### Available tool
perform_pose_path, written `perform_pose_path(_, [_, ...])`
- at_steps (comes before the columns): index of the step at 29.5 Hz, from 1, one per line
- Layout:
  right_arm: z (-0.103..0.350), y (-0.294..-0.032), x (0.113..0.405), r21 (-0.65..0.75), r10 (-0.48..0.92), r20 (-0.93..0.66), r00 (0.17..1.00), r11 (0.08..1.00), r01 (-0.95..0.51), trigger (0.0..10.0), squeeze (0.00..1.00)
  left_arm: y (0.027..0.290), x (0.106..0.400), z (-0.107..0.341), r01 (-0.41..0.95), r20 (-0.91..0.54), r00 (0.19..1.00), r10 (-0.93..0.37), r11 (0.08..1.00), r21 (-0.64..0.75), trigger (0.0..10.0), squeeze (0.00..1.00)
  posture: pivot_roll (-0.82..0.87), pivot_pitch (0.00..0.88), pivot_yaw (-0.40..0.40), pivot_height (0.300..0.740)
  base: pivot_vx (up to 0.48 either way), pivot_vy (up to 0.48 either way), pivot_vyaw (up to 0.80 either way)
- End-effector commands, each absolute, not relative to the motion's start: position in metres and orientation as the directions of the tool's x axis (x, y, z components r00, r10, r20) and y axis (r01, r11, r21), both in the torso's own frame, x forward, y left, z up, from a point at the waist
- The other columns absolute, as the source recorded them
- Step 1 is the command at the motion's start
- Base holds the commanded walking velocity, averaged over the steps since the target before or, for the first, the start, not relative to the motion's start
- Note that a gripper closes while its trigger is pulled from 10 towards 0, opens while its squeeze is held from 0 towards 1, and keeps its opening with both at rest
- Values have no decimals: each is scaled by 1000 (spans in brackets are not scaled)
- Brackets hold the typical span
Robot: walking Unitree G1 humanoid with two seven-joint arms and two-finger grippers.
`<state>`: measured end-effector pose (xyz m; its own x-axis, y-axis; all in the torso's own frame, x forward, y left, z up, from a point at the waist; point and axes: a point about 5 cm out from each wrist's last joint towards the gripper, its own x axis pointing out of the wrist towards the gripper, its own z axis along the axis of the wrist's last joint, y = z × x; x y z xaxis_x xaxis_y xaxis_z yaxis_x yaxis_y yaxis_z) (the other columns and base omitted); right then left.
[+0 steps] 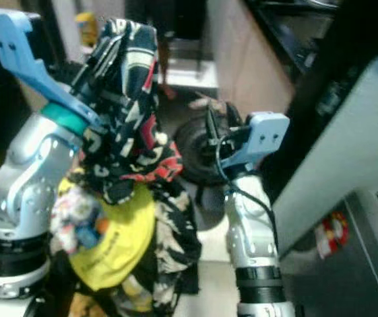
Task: Clothes washing
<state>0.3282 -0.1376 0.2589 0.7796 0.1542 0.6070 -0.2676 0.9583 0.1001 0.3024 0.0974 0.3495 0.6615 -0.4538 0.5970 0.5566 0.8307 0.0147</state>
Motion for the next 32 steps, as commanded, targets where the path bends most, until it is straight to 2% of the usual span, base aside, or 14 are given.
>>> perform_pose_path(1, [261, -140, 326, 113, 142, 613, 777, 958, -263, 10000, 0, 98, 298, 354, 562, 610, 649, -455, 827, 19, 10000, 0, 1, 60, 30, 740, 0, 0, -781])
perform_pose_path(12, [259, -142, 325, 133, 127, 601, 789, 958, -255, 10000, 0, 109, 305, 353, 510, 581, 707, -403, 860, -23, 10000, 0, 3, 67, 34, 740, 0, 0, -781])
perform_pose_path(32, [258, -142, 325, 152, 115, 588, 801, 956, -249, 10000, 0, 115, 305, 352, 489, 569, 722, -394, 872, -17, 10000, 0, 8, 76, 40, 740, 0, 0, -781])
